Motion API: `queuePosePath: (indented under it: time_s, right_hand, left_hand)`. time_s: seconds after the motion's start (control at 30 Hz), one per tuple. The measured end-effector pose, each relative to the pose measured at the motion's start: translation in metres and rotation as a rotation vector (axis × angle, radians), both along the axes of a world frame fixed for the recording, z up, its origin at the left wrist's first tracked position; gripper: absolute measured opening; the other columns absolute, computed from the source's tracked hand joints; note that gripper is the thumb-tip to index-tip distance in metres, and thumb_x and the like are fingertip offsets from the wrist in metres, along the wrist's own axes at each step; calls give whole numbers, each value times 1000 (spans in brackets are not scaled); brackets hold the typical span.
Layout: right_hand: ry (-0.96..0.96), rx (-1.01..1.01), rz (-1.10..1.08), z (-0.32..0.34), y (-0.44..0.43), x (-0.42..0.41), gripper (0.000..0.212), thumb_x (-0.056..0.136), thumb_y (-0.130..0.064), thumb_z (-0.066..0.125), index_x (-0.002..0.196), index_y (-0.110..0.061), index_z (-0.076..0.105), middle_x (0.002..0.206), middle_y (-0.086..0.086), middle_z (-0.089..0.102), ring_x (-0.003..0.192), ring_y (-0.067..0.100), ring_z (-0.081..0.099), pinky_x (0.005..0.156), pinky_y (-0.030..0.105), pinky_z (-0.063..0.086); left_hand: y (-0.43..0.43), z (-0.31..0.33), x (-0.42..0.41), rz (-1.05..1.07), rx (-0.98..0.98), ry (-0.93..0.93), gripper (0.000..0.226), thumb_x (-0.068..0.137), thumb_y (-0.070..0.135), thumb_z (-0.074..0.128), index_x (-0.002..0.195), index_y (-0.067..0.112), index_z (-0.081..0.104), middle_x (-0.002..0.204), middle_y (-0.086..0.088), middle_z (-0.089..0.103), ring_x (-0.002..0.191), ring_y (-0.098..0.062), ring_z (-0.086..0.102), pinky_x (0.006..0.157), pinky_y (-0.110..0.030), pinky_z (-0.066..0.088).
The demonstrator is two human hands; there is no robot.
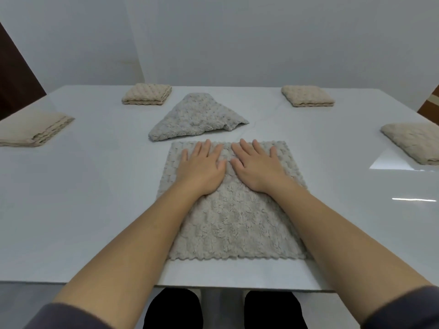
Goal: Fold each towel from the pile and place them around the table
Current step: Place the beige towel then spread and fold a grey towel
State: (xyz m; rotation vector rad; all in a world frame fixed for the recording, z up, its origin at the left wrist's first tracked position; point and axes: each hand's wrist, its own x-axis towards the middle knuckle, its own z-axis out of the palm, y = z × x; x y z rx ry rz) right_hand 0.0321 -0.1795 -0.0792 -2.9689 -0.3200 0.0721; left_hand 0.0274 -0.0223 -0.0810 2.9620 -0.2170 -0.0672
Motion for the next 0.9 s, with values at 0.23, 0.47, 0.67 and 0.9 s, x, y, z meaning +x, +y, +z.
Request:
queuePosePath:
  time_s: [0.23,0.47,0.67,0.9]
  right_hand:
    - [-11,-21,-83,-2,-1,-2,59,99,-59,9,154,-41,5,164,-6,-4,150,25,-8,114,63,-8]
    - [-19,-23,-80,-1,-1,-3,60,99,-59,9,155,-38,5,164,-4,-3,150,26,-6,114,64,-6]
    - [-42,-16,-66,0,-1,-5,60,99,-58,12,155,-36,11,164,-2,1,151,27,-2,114,65,-3]
    - [-87,59,32,16,-8,-49,59,103,-48,17,157,-27,5,164,1,-4,150,24,-8,118,57,-6]
  left_hand:
    - [35,-2,-3,215,31,-7,65,100,49,11,156,17,1,163,-4,-6,150,-23,-7,119,-50,-7]
    - [46,14,-55,64,37,-218,64,102,38,20,155,8,1,163,-7,-7,149,-18,-10,121,-41,-5]
    - [46,8,-125,-339,-7,4,70,93,59,5,154,28,-9,157,18,-21,141,5,-25,120,-29,-11]
    - [49,-1,-126,-285,42,-16,81,82,66,-9,154,29,-10,158,17,-19,143,1,-22,120,-34,-10]
